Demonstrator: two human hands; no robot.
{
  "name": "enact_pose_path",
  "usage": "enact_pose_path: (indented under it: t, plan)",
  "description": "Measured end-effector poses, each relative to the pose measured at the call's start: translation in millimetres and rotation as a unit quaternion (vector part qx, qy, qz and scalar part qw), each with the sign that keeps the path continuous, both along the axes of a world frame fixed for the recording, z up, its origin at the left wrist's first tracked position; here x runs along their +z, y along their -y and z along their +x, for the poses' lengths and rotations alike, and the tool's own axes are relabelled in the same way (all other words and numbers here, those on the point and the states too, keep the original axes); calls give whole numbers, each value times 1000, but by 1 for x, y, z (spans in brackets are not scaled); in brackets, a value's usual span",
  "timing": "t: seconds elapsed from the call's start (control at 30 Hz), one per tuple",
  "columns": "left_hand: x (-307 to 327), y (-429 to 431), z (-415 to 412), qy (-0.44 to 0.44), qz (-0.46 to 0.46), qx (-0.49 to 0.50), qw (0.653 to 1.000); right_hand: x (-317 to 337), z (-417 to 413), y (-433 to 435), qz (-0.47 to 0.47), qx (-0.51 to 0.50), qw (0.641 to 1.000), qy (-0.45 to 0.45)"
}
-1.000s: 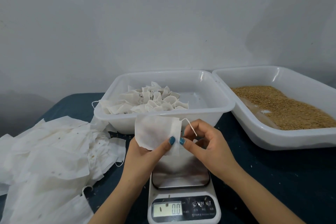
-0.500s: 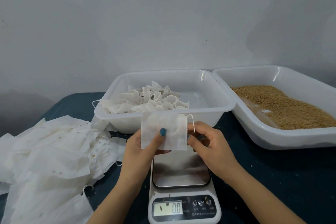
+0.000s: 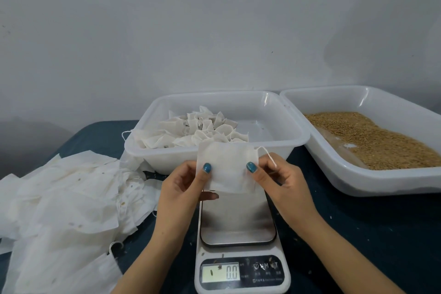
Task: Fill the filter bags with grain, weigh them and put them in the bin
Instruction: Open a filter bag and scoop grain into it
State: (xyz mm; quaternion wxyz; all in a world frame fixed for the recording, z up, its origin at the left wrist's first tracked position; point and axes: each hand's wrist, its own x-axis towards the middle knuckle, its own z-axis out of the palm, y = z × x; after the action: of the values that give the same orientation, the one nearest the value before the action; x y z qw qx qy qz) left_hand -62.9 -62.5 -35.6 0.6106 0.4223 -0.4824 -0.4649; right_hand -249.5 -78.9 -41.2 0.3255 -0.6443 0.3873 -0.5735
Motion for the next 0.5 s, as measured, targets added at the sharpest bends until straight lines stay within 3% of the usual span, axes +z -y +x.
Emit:
enact_pose_path:
  t: [0.2,0.37,0.43,0.5]
  plan:
    - [-1,1,-1,12,-3,-8,1000,-2,0,1,50,11,998,29]
    - [-3,1,-1,44,-6,19,999,-1,1,-3,32,-27,998,-46]
    - [-4,-2,-1,132,-52,81,987,0,1,-5,6,-48,994,-95]
    - [-2,-4,3,314,-178,153,920,0,1,-5,-17,-57,991,-124]
